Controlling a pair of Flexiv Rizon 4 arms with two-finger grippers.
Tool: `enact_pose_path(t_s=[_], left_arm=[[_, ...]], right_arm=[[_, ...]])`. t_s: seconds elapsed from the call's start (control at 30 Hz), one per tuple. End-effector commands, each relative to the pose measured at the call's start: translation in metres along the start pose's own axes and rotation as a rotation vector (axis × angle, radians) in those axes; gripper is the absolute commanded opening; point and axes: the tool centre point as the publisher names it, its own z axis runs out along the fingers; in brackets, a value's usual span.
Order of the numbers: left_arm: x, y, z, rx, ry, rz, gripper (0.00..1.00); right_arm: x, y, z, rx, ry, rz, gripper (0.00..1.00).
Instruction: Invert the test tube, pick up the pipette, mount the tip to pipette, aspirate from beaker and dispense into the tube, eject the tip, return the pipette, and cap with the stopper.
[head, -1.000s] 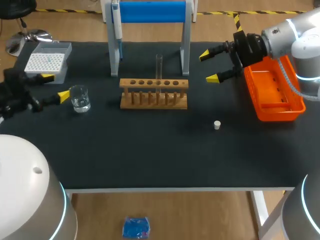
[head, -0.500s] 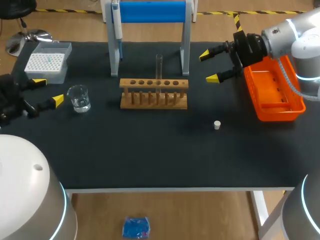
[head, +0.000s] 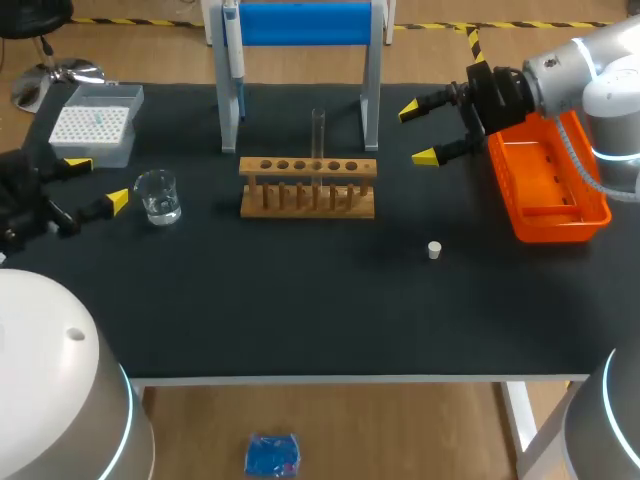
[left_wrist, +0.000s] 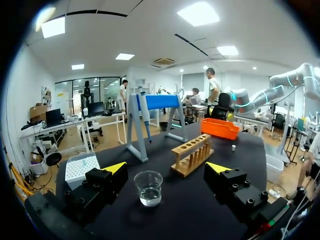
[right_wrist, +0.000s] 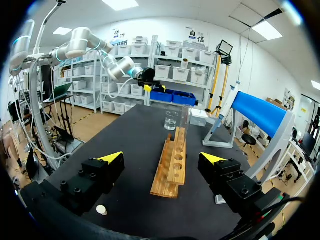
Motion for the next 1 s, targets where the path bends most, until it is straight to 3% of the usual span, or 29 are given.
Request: enact_pose_path(t_s=[0.03, 0.27, 0.53, 1.0], left_arm=[[-0.024, 0.005, 0.005, -0.052, -0.11, -0.02, 1.0], [-0.081, 0.009, 0.005, -0.13, -0.244, -0.067, 1.0], [-0.128, 0.012, 0.024, -0.194, -0.358, -0.122, 1.0], [-0.169, 0.018, 0.059, -0.256, -0.441, -0.157, 1.0]], right_arm=[[0.0, 0.0, -0.001, 0.002, 0.001, 0.001, 1.0], [0.0, 0.0, -0.001, 0.002, 0.001, 0.001, 1.0], [0.0, 0.0, -0.001, 0.002, 0.001, 0.001, 1.0], [0.0, 0.0, -0.001, 0.002, 0.001, 0.001, 1.0]])
